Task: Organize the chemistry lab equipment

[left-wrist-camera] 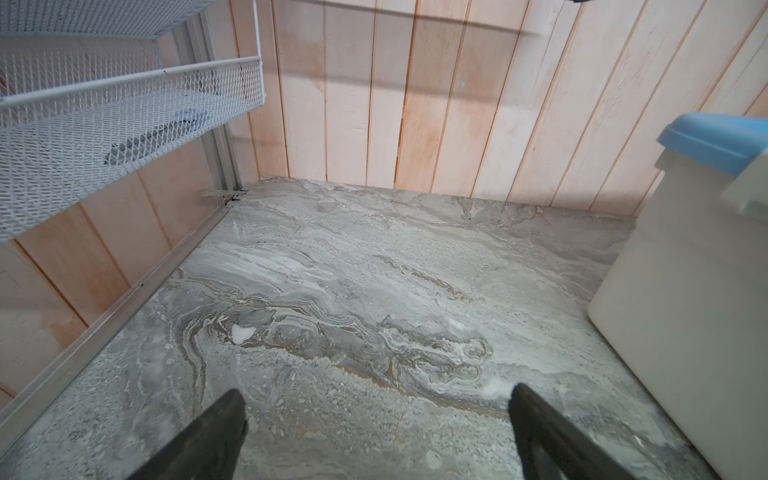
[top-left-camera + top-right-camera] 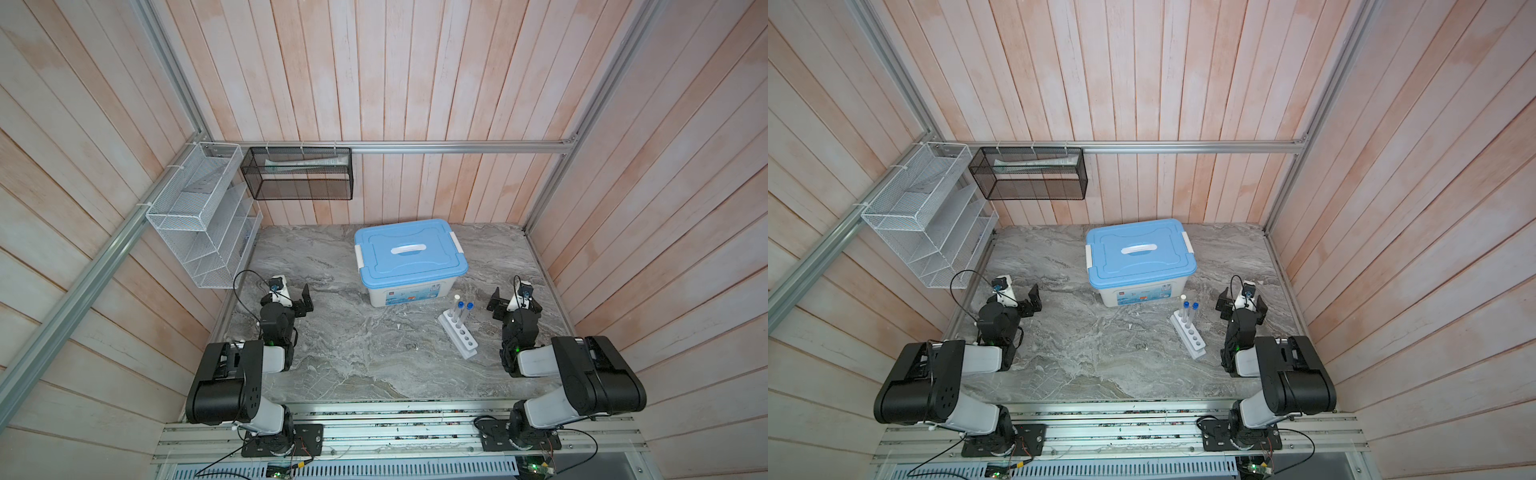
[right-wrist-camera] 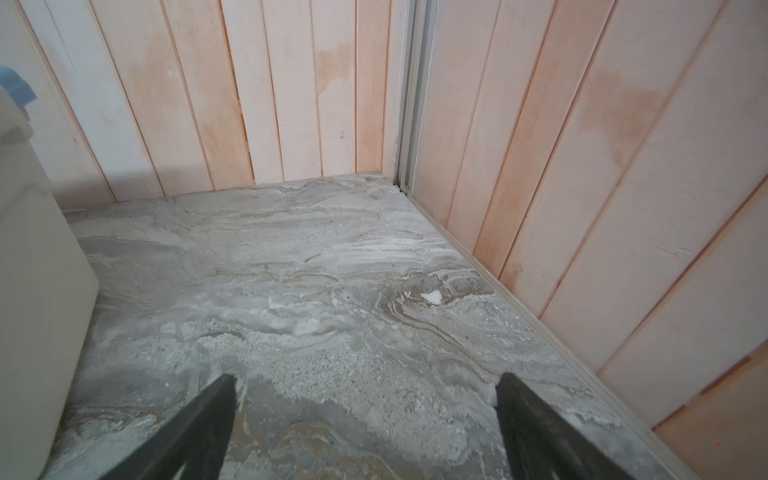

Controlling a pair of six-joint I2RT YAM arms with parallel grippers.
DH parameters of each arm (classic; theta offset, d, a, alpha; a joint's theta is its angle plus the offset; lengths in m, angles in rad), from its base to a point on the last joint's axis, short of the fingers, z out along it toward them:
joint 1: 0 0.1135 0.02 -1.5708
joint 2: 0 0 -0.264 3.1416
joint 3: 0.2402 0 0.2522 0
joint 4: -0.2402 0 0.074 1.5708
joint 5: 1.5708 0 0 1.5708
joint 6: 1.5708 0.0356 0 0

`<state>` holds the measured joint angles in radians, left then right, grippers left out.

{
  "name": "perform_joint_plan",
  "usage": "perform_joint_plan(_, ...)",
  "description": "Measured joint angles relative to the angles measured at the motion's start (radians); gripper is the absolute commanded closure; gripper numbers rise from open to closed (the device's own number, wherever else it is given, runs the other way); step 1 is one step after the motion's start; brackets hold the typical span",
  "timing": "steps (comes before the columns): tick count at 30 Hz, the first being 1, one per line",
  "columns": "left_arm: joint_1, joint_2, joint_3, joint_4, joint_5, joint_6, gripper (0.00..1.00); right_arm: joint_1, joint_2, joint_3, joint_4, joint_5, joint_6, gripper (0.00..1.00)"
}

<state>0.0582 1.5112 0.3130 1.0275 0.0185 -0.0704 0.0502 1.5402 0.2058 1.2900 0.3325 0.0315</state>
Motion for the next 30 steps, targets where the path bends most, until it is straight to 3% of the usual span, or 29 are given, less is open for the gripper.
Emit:
perform_joint_plan(21, 0.0, 0.0, 0.0, 0.002, 0.001, 0.0, 0.0, -0.018, 0.002, -0.002, -0.011, -0.026, 0.002, 0.02)
perform_joint_plan(30, 0.0, 0.0, 0.0, 0.002, 0.001, 0.0, 0.0, -0.06, -0.005, 0.009, -0.036, -0.111, 0.021, 0.02)
